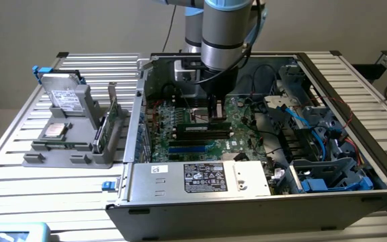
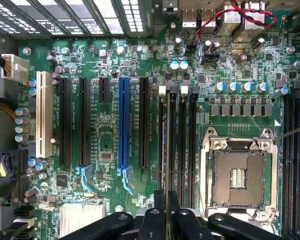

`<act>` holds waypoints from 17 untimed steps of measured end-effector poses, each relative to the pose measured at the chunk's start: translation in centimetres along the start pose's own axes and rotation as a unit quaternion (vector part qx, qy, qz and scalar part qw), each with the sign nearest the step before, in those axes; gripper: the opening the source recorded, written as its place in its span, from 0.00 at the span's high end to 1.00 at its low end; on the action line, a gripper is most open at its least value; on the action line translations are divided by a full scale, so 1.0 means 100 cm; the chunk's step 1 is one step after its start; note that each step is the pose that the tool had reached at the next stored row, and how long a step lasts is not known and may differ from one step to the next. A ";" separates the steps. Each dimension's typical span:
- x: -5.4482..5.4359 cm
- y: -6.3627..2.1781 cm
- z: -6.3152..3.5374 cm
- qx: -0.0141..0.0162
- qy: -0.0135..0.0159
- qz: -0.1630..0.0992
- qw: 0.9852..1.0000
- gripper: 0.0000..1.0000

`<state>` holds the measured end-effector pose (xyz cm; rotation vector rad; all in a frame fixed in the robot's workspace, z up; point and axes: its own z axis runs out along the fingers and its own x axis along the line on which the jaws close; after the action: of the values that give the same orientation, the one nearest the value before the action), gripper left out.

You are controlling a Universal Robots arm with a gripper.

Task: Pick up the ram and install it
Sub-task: 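Insert the ram into the slot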

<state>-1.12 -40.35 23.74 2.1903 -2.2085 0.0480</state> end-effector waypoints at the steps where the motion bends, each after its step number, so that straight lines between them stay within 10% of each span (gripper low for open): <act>1: 0.000 0.0000 0.0004 0.000 0.000 0.000 1.000 0.86; 17: -0.002 0.0001 0.0050 0.000 0.000 0.000 1.000 0.86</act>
<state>-1.13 -40.15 23.23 2.1902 -2.2085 0.0480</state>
